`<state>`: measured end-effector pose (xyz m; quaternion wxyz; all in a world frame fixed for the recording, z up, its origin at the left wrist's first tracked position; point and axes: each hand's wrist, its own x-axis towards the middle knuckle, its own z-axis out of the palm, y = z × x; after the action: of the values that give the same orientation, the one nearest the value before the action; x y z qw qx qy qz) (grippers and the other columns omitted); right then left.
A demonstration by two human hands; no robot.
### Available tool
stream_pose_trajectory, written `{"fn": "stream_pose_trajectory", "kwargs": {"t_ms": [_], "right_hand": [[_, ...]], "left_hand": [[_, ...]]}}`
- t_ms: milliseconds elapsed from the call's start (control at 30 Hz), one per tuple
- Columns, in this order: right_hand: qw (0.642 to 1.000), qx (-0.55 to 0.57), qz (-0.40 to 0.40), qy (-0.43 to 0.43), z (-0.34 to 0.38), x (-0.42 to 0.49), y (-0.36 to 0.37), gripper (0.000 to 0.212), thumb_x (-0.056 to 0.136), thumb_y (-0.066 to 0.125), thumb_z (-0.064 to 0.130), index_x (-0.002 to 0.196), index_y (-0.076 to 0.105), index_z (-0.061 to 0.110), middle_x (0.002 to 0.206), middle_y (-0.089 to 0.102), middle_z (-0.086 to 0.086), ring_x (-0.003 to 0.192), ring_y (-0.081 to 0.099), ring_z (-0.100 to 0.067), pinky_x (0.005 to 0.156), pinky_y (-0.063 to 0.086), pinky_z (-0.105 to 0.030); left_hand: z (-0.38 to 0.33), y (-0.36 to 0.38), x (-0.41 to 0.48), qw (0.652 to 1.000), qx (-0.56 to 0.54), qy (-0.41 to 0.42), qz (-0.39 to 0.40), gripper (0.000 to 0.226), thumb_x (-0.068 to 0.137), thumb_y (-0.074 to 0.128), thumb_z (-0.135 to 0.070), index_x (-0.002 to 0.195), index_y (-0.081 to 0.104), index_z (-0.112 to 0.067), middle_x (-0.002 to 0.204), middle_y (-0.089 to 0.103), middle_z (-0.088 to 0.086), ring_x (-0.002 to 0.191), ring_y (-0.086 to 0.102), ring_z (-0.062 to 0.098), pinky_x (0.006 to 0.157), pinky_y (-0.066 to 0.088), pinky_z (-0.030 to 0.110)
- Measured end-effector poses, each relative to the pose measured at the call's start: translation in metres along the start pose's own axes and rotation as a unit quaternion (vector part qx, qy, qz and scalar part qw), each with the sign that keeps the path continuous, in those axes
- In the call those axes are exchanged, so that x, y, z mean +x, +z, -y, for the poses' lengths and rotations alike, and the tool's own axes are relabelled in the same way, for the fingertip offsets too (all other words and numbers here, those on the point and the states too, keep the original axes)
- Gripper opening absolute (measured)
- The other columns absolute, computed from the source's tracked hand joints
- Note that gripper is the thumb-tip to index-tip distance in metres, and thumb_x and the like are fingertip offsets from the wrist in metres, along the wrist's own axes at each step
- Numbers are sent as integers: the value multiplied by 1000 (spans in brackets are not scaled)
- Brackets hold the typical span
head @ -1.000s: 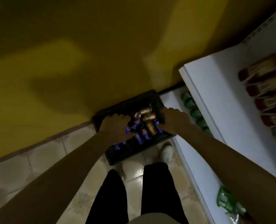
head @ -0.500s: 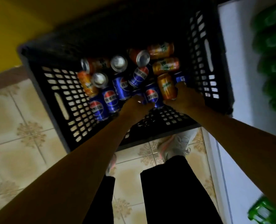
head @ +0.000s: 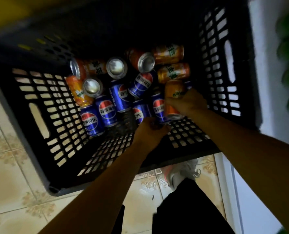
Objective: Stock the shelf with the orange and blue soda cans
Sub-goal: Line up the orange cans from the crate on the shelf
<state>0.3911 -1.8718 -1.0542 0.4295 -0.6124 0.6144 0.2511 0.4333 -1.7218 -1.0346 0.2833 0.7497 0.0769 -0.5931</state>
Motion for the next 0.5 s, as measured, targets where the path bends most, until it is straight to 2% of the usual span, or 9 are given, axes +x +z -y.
{"fn": "stream_pose_trajectory", "kwargs": {"t_ms": [67,133,233,300,333,400,433,500], "right_hand": [[992,116,41,32,4,-34,-13,72,72,76,42,132,47,14,124,57,-10,107,58,-31,92,50,-42],[971,217,88,42,10,-81,-27,66,75,76,32,132,47,16,118,57,-7,101,58,-27,89,53,-46],[950,288,116,45,20,-154,-49,69,74,79,27,133,46,16,123,56,-7,107,59,-29,74,56,-41],[939,321,120,36,25,-199,-65,63,76,77,27,130,48,14,120,56,-6,103,59,-26,62,56,-32],[933,337,121,26,25,-220,-73,55,77,76,30,124,52,14,119,58,-6,100,60,-25,64,56,-32],[919,374,127,21,24,-258,-90,43,75,69,48,105,59,19,110,66,-9,96,65,-26,78,57,-39],[904,405,134,26,24,-277,-100,49,73,61,58,102,61,18,104,69,-10,96,66,-28,86,54,-43],[851,501,149,49,19,-308,-116,72,72,49,68,116,62,12,102,71,-11,100,66,-30,96,48,-49]], "left_hand": [[-16,-4,-27,999,21,28,12,72,66,82,-40,126,49,-16,114,63,2,103,62,23,92,51,41],[-34,-10,-59,998,15,52,36,78,65,85,-37,129,45,-18,113,62,-1,102,62,20,88,52,37],[-60,-21,-122,998,-11,63,29,62,71,82,-21,119,43,-23,99,60,-8,89,61,12,77,53,29],[-72,-29,-162,998,-25,61,20,54,74,79,-15,116,45,-20,93,59,-9,81,62,10,69,55,25],[-77,-35,-182,998,-47,39,23,53,76,77,-14,120,47,-16,92,61,-6,80,63,13,69,56,28],[-90,-49,-224,994,-95,-20,49,45,80,72,-18,121,52,-13,90,65,3,77,65,18,65,56,30],[-95,-56,-246,989,-122,-43,73,39,81,70,-22,117,56,-12,88,67,6,75,66,19,62,55,28],[-104,-72,-292,968,-196,-80,135,39,77,66,-31,108,59,-10,84,69,11,73,67,23,55,55,26]]}}
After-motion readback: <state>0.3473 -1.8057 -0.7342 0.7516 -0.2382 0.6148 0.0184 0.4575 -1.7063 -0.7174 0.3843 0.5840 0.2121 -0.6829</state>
